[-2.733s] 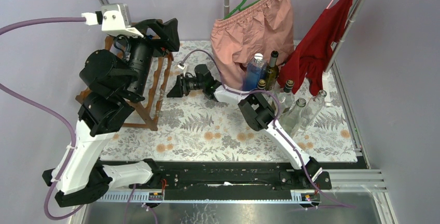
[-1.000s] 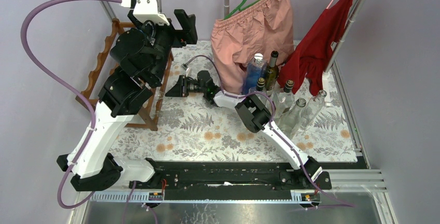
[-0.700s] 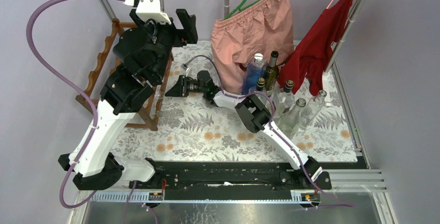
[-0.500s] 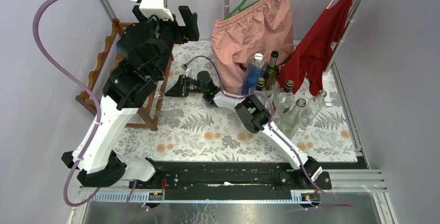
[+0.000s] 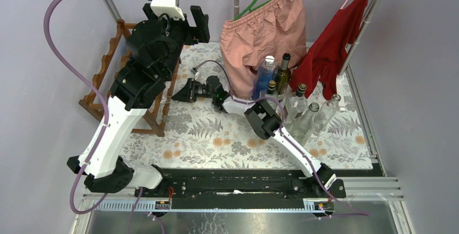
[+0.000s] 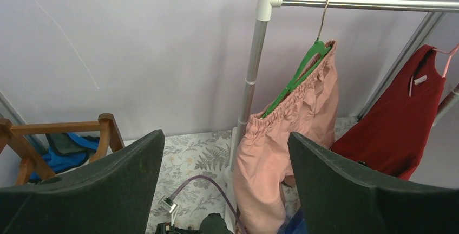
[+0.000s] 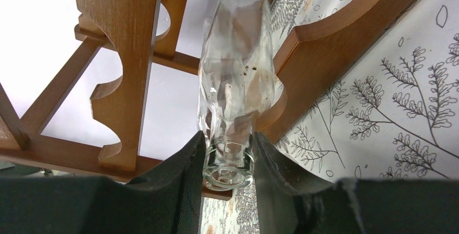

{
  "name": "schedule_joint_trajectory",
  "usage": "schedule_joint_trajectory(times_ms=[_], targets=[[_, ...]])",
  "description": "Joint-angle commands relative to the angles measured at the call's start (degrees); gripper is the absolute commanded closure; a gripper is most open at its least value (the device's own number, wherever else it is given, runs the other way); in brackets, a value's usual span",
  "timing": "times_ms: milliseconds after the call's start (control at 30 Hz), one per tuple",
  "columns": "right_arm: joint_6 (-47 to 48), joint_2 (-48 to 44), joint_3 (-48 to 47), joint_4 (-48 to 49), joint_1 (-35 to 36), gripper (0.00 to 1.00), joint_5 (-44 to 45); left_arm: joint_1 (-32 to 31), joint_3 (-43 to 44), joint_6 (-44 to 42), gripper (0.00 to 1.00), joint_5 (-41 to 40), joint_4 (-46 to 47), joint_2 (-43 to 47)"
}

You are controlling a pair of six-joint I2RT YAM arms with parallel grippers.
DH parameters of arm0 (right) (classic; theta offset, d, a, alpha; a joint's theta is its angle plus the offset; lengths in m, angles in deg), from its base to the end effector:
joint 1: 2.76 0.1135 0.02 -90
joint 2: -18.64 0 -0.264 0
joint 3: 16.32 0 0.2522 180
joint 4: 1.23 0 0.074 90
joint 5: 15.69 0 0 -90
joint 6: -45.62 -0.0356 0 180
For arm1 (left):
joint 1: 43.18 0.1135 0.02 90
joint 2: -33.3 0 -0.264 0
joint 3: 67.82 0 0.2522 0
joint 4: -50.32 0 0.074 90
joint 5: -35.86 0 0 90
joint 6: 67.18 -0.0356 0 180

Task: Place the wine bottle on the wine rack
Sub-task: Adjust the wine bottle in the wine rack.

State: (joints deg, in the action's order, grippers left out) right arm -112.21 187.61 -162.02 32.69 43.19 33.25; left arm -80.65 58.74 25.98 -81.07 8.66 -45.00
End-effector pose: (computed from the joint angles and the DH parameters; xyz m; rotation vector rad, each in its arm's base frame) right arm 0.4073 0.4546 0.0830 -0.4222 1.7782 2.0229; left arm 0.1998 -0.1328 0.5724 0.0543 1.4715 -0.2348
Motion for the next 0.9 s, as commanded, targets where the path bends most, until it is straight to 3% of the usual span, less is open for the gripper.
schedule_joint_trajectory(times_ms=[0,233,367,567,867], targets=[[-4.39,0.40,-3.64,7.93,0.58,1.00,-0.48,0.44,1.64,0.45,0.08,0.67,0.07,-0.01],[-7.01,0.15,-4.09,7.51,0.74,1.00,0.52,0.69,2.03,0.45,0.08,1.29,-0.08,-0.53],[0.11,-0.23,-5.52,1.81,0.71,0.99,-1.89,0.83,2.04,0.68,0.08,1.37,-0.42,-0.52],[3.94,-0.63,-4.84,-1.05,0.52,0.61,-5.02,0.91,1.38,0.88,0.08,1.02,-0.66,0.28],[8.92,-1.31,-6.05,-6.29,0.54,0.42,-4.73,0.97,-0.12,1.21,0.08,1.15,0.04,1.47]])
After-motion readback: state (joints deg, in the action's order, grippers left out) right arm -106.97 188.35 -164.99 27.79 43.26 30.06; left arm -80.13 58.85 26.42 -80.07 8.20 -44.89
